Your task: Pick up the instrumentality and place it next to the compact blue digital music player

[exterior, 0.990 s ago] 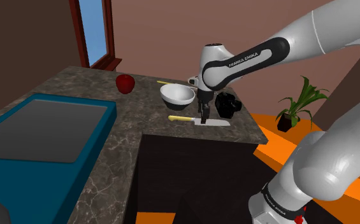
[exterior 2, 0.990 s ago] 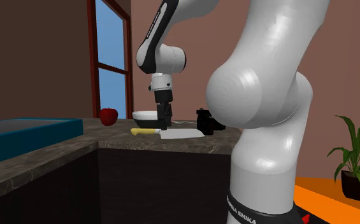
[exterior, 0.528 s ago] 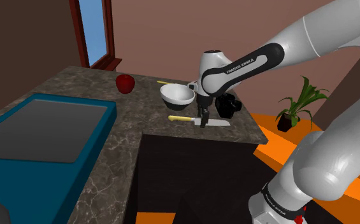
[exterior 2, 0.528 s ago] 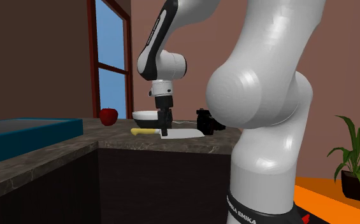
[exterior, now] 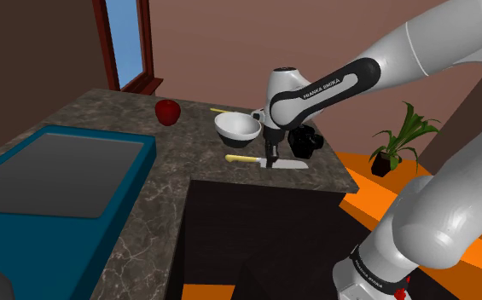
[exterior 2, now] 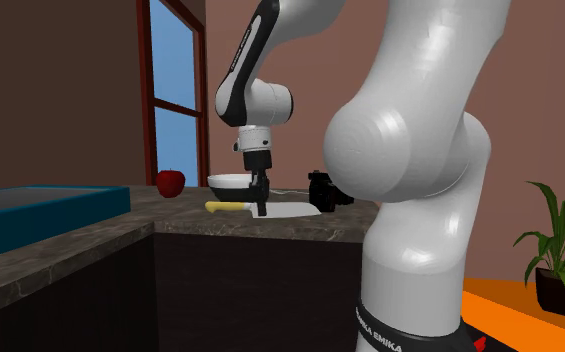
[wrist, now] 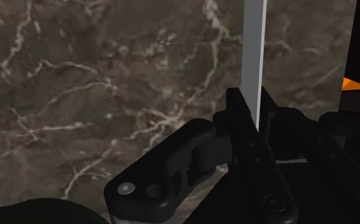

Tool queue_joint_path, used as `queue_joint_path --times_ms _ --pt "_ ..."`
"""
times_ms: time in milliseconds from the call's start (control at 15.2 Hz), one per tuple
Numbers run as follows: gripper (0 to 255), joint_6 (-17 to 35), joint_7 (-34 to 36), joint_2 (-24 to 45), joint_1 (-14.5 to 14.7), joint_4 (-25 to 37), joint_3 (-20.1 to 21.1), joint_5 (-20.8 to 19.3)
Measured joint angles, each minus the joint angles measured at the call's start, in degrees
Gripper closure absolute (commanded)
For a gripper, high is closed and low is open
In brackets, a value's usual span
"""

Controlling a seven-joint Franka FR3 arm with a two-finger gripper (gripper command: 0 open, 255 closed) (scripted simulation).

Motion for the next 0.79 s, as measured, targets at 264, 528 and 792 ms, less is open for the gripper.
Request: queue_joint_path --times_ms 264,528,792 --pt "255 0.0 0.0 -0.01 0.01 0.01 0.01 0.0" --pt "255 -0.87 -0.08 -0.51 -0.02 0.38 -0.01 -0.01" --pt "255 -4.24 -0.12 -2.53 0.03 1.75 0.12 0.02"
